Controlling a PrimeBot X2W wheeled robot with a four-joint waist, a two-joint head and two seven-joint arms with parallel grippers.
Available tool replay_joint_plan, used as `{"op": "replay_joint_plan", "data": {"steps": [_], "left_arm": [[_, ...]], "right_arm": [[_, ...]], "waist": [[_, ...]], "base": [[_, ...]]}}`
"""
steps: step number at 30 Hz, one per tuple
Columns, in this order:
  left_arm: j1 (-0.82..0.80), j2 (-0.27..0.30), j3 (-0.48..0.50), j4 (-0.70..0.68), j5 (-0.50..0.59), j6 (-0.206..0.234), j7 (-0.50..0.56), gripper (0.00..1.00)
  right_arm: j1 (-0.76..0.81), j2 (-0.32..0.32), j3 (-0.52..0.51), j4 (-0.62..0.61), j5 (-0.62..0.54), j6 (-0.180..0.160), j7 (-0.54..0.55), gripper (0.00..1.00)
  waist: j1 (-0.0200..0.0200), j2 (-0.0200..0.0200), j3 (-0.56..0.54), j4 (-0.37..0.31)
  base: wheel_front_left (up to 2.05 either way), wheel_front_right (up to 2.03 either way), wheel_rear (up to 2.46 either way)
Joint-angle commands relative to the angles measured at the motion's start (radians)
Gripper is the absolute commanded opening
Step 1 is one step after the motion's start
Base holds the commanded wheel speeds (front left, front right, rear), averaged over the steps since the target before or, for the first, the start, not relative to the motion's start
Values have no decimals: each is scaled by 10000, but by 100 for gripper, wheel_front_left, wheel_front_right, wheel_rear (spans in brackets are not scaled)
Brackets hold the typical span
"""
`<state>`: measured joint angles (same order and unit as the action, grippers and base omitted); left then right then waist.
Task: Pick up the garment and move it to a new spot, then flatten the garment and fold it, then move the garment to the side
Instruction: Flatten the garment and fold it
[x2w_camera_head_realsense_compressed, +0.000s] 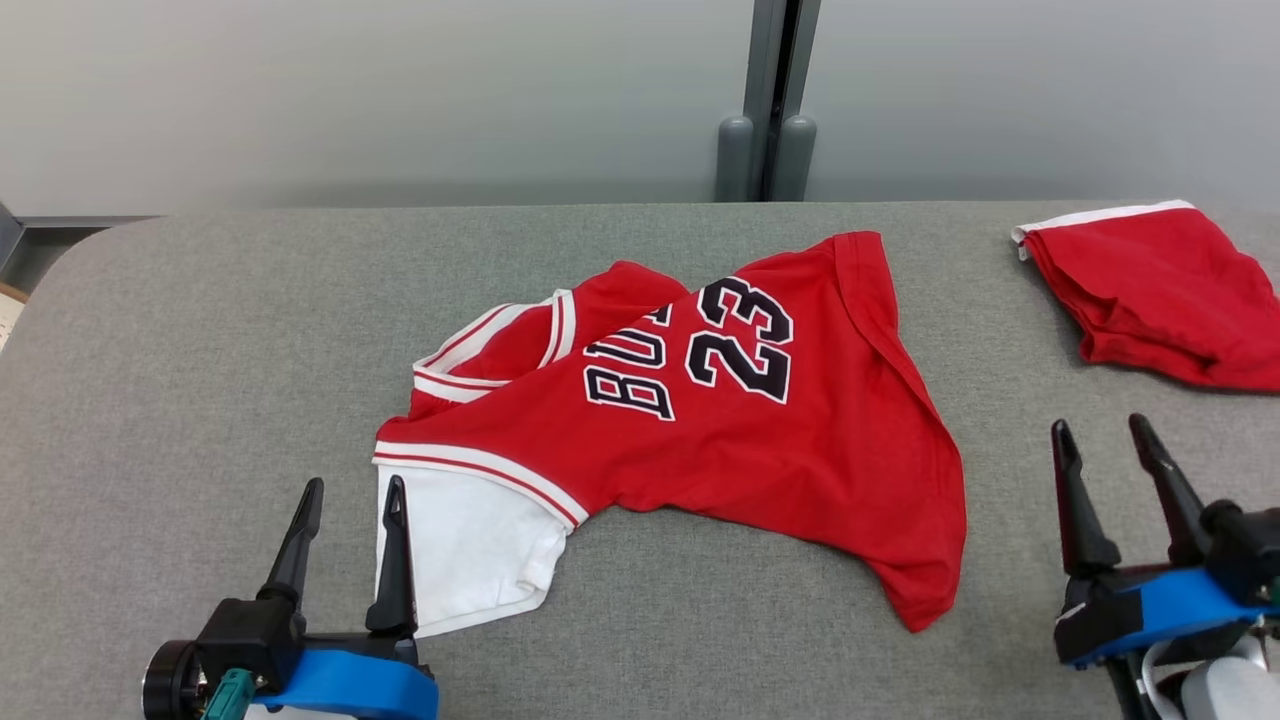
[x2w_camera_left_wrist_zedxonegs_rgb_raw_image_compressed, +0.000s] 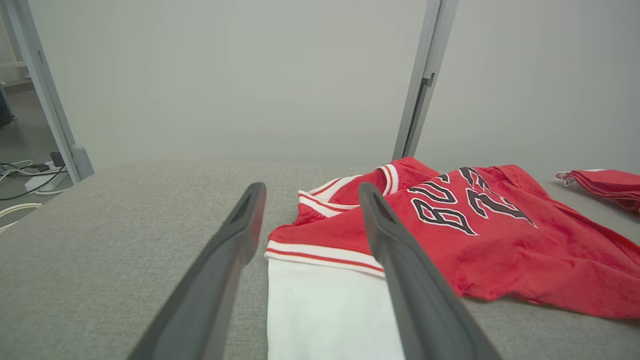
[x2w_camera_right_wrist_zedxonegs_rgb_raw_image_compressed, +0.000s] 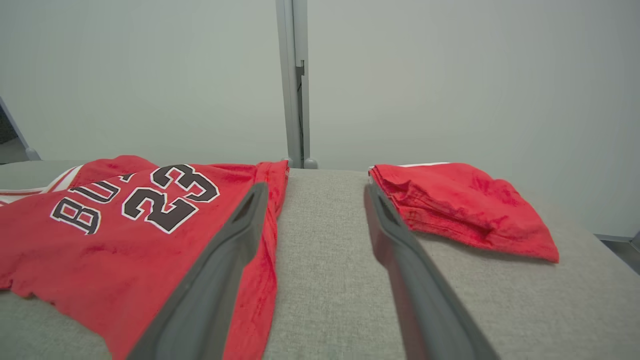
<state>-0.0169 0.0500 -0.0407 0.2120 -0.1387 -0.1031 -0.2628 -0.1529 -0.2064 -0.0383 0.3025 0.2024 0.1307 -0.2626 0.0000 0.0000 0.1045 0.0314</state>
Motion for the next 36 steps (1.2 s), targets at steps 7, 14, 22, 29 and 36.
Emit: {"op": "replay_joint_plan", "data": {"steps": [7, 14, 22, 29, 36], "left_arm": [[184, 8, 212, 18, 174, -70, -25, 100], [310, 8, 276, 4, 244, -73, -25, 100], [367, 8, 420, 52, 319, -95, -25, 100], [378, 8, 455, 19, 338, -43, -25, 100], [378, 8, 475, 69, 371, -50, -25, 100]], "right_arm": [[1413, 1134, 125, -1212, -254, 2, -27, 100], [2025, 1514, 473, -1574, -267, 2, -28, 100], [2273, 1561, 695, -1488, -29, 2, -28, 100], [2256, 1563, 548, -1519, 11, 2, -28, 100], [2230, 1565, 550, -1494, 32, 2, -28, 100]], "waist": [[0, 0, -290, -9], [0, 0, -494, 67], [0, 0, -557, 94], [0, 0, -528, 58], [0, 0, -519, 14]], "base": [[0, 0, 0], [0, 0, 0], [0, 0, 0], [0, 0, 0], [0, 0, 0]]}}
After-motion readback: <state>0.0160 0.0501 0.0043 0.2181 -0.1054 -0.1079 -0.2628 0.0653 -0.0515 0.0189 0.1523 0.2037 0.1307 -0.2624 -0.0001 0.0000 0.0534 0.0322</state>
